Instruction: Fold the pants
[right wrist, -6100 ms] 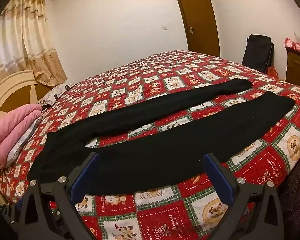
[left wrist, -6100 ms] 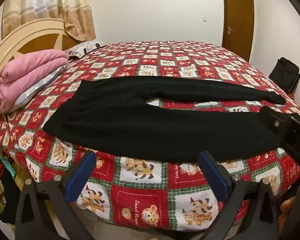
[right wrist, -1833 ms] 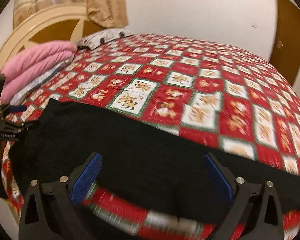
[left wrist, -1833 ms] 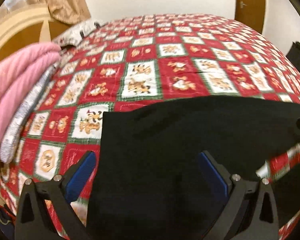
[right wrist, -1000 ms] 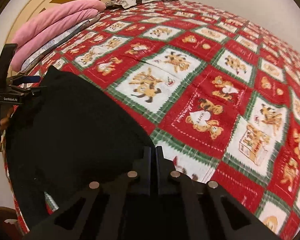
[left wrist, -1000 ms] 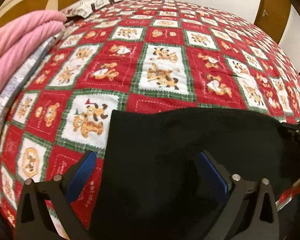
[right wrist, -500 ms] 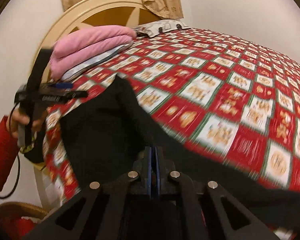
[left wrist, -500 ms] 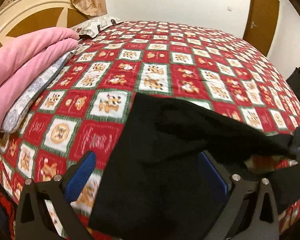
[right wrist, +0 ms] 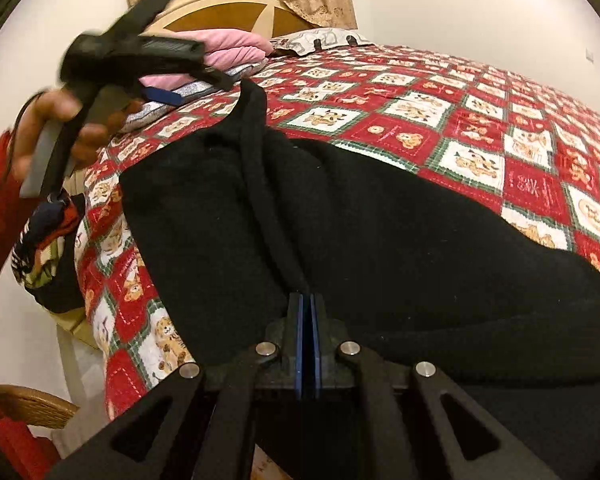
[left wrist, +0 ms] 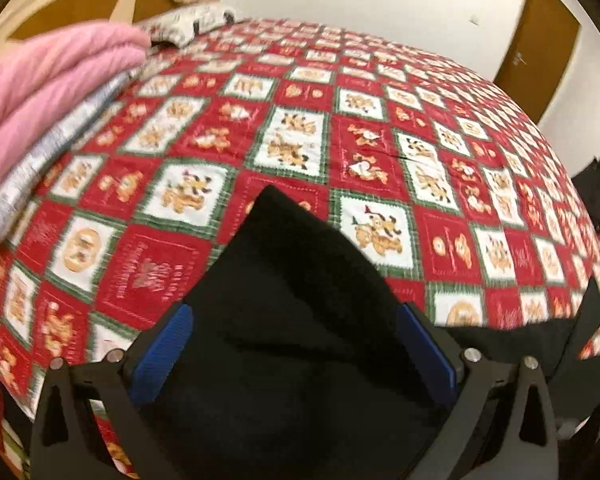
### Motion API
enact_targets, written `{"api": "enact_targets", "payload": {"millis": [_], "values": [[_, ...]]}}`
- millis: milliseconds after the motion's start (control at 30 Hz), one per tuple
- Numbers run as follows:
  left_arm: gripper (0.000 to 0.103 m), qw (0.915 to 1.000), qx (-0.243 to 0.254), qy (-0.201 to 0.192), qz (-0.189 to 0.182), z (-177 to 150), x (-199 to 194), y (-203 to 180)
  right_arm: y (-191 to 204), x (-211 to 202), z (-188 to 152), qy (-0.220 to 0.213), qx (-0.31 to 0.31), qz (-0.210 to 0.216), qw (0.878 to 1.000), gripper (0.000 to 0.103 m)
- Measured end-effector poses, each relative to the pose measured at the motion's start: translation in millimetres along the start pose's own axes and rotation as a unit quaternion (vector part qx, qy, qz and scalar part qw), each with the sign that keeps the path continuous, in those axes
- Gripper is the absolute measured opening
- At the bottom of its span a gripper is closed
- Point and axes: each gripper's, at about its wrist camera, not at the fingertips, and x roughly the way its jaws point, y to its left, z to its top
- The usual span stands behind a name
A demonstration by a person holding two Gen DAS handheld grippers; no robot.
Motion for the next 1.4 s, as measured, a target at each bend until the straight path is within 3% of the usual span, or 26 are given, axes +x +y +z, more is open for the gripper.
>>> {"api": "enact_targets", "payload": {"millis": [133, 267, 367, 400, 433, 500, 567, 633, 800, 900, 967, 1067, 1267, 1400], "values": [[0.103, 0.9991, -0.041, 0.012, -0.007, 23.1, 14.1, -4.4, 7.7, 0.2, -2.8, -0.007, -0.025, -0.019, 0.999, 0.004], [0.103, 0.9984, -0.026, 0.030, 0.040, 39.3, 40.2, -16.8, 10.1, 0.6, -4.9, -0.013, -0.035, -0.027, 0.999, 0.004], [0.103, 0.9970, -0.026, 0.054, 0.050, 41.1, 62.3, -16.1, 12.9, 0.2, -7.3, -0.016, -0.045, -0.033, 0.998, 0.004], [0.096, 0.9962, -0.029, 0.060, 0.055, 40.8, 66.6, -15.3, 13.9, 0.4, -7.8, -0.018, -0.048, -0.035, 0.998, 0.004], [0.078, 0.9956, -0.034, 0.068, 0.055, 38.9, 70.5, -12.8, 14.5, 0.5, -8.1, -0.019, -0.050, -0.038, 0.998, 0.004], [0.058, 0.9954, -0.043, 0.078, 0.036, 35.3, 72.3, -8.1, 14.5, -0.1, -8.2, -0.020, -0.046, -0.041, 0.998, 0.004], [0.048, 0.9963, -0.041, 0.072, 0.021, 31.0, 67.2, -3.7, 11.7, -3.0, -6.9, -0.025, -0.034, -0.041, 0.998, 0.004], [0.025, 0.9978, -0.035, 0.057, -0.004, 26.2, 53.6, -0.5, 6.2, -10.2, -2.8, -0.038, -0.012, -0.038, 0.998, 0.004], [0.023, 0.9966, -0.060, -0.015, -0.055, 8.3, -4.8, 15.4, 0.2, -45.0, 14.4, -0.087, 0.034, -0.028, 0.995, 0.004], [0.023, 0.9951, -0.056, -0.056, -0.059, -20.3, -47.5, 26.3, 9.9, -64.3, 17.1, -0.100, 0.027, -0.028, 0.994, 0.004], [0.023, 0.9955, -0.050, -0.062, -0.052, -38.3, -59.4, 31.2, 16.1, -69.6, 13.0, -0.092, 0.024, -0.022, 0.995, 0.004], [0.023, 0.9966, -0.050, -0.053, -0.036, -65.6, -57.1, 43.3, 25.7, -71.7, -2.7, -0.073, 0.018, -0.012, 0.997, 0.004], [0.025, 0.9967, -0.073, -0.037, -0.003, -114.2, -28.6, 63.7, 49.2, -54.5, -37.8, -0.037, -0.018, -0.035, 0.999, 0.004], [0.029, 0.9936, -0.092, -0.061, -0.024, -131.1, -19.0, 75.1, 56.8, -39.1, -51.1, -0.021, -0.044, -0.066, 0.997, 0.004]]}}
